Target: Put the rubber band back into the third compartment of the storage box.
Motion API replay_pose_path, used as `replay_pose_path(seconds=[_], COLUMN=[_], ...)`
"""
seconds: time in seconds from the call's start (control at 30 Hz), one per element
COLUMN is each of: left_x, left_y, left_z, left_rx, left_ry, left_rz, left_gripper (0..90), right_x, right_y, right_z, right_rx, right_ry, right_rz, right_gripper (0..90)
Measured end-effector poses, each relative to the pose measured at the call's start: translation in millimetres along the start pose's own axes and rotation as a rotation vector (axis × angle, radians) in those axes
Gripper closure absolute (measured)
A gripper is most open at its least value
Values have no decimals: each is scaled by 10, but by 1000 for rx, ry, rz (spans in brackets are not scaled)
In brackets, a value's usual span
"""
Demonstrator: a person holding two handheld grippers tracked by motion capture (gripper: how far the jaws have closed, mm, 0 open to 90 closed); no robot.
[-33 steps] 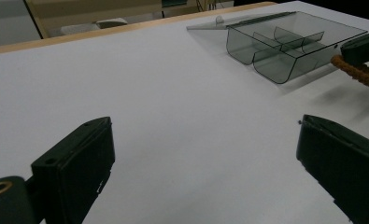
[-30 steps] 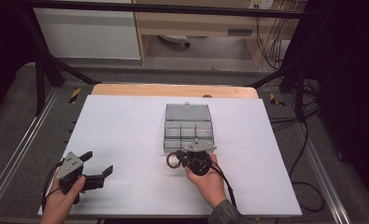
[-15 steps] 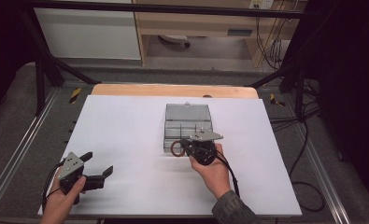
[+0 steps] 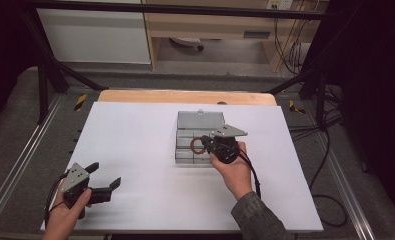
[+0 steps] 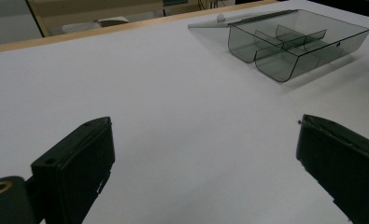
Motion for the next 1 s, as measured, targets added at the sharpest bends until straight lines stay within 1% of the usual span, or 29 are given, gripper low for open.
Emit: replay_pose_path(seconds=[0.1,0.23,0.47,0.57,1.0], left_x=[3,1,-2,-3,-3], left_y=[-4,-2,-1,-1,-3], left_z=[0,5,0,1,-4], left_rx=[0,0,1,1,7], left_ry=[3,4,3,3,1], left_rz=[-1,-1,-1,-2,0], left_gripper=[40,40,40,40,40], right_x=[-61,-132,-223,-245,-363], right_y=[10,22,35,40,4], right_z=[-54,-133,-243,-285,-500], right_rx=[-5,13,33,40,81], right_ry=[-4,4,-3,-3,-28], right_rz=[-23,-35,-55,-58,-76], right_gripper=[867,867,867,867,867])
Point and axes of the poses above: each handheld gripper's, and its own axes: y roughly backward along the jaws, x roughly out of its underside, z roughly to its left, the point moved 7 cm from there along -y, roughly forward along the jaws, and after that the axes turned 3 degrees about -y, right-handed, at the moved point
